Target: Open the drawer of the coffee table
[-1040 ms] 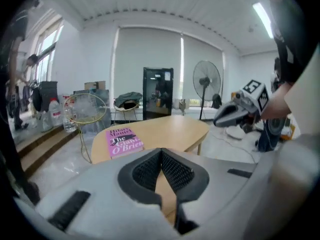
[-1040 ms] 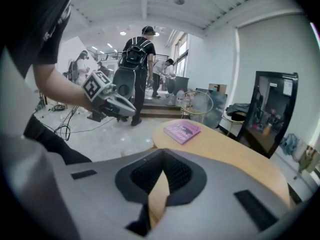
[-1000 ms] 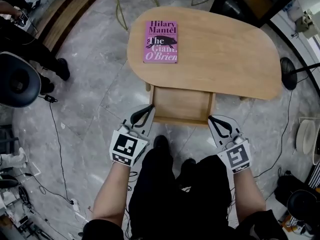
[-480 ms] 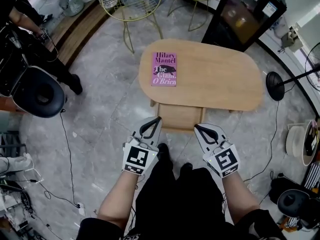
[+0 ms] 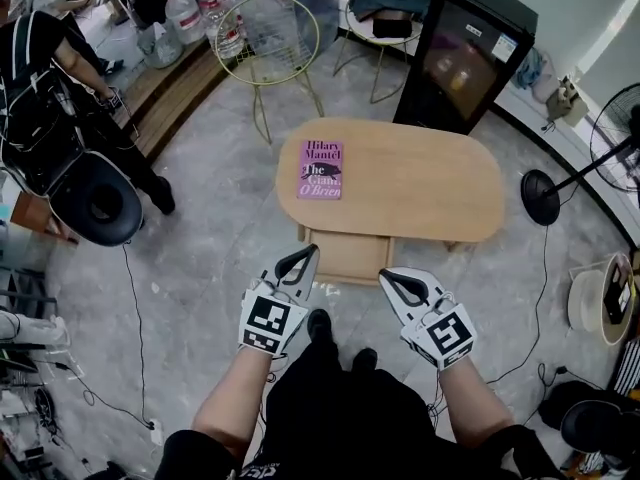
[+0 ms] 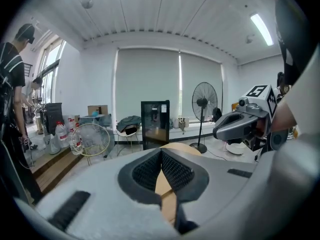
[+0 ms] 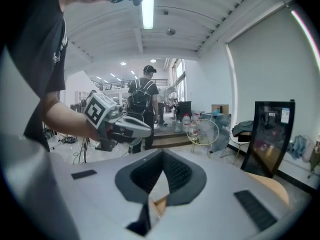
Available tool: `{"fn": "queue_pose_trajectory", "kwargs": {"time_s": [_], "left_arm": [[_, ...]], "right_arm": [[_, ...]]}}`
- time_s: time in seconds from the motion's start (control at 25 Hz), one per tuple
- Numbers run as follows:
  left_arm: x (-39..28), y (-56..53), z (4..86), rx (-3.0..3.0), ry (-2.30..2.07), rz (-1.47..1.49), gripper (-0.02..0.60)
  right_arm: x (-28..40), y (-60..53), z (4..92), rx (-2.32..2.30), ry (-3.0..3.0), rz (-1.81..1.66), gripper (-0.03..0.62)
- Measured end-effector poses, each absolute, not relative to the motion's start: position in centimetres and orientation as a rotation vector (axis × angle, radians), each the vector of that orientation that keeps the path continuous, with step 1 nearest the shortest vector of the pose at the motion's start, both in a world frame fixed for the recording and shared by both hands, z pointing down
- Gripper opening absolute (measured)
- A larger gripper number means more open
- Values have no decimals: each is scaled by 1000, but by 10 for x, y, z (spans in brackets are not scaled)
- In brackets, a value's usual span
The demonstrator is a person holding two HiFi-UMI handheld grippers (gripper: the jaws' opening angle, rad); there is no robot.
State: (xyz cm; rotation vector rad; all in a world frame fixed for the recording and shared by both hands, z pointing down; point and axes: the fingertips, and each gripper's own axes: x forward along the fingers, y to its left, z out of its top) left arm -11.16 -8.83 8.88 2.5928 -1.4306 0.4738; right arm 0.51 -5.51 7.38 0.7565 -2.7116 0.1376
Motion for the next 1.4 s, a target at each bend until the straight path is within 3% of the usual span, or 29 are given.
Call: {"fn": "queue_pose_trajectory", "kwargs": {"time_s": [0.28,0.64,0.8,1.0,1.4], "left_arm": [[-49,-50,61,2670,-1437,456,9],[-33,-7,6,2729,-1599,629,8],[-14,14,-29,2745,-1525,415,9],[-16,34,-54,2652,-1496,141,9],[-78,52,-53,2738,-1500,263,8]], "right_arm": [[82,-20,48,922,-2775,248,5],[148,33,-23,987,-2971,252,5],[166,50,-38,1012,-2985,197,5],[157,73,-50,988,-2985,165,5],[91,91,-79,1017,-2980,34,3]]}}
